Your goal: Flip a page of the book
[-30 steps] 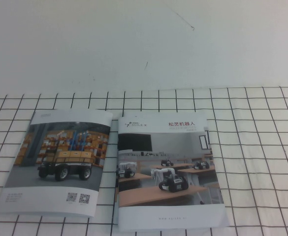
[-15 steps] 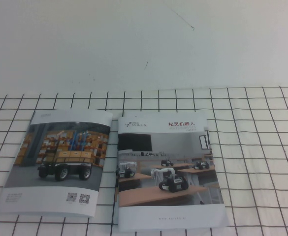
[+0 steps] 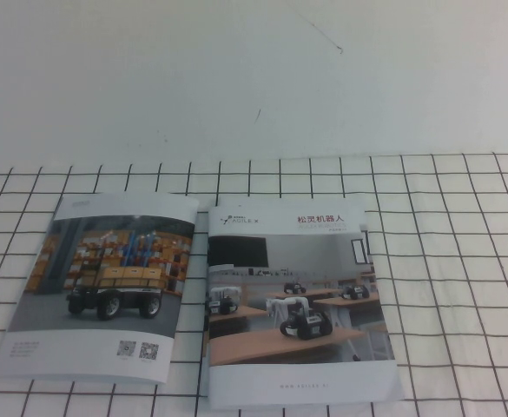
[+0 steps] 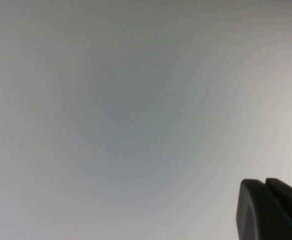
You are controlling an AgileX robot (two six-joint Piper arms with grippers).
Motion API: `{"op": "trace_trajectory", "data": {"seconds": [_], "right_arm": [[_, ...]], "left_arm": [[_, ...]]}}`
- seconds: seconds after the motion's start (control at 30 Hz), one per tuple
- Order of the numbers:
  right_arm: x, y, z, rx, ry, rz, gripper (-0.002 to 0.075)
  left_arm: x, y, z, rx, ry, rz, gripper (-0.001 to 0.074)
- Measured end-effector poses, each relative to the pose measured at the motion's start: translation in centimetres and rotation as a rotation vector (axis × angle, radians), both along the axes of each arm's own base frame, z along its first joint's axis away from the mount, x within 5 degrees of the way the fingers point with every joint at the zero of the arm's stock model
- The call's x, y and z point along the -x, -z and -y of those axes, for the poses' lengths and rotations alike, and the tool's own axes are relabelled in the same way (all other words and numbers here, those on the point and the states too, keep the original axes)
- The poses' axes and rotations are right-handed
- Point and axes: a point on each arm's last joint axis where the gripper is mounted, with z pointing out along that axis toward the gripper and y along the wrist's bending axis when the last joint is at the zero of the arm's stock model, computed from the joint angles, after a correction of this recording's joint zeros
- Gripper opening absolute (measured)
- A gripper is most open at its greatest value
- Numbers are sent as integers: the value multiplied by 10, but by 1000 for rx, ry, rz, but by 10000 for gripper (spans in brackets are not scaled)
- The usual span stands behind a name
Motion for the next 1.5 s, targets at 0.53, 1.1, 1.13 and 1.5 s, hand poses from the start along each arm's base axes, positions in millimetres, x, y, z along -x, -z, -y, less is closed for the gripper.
{"op": "trace_trajectory", "data": {"seconds": [0.53,1.1,1.13,1.5], "right_arm": [[-96,-88,4,-137,-83,-933,0],[-187,-23,4,-52,-59,-1604,0],[-189,-22,4,-52,-59,-1614,0],[-237,27,-7,-70,-243,-1979,0]], "left_arm": [[-60,-52,-11,159,5,-590,-3],[-182,48,62,-66,238,-1633,-3],[-186,52,66,-72,245,-1655,-3],[-228,103,93,-126,261,-1833,-3]]}}
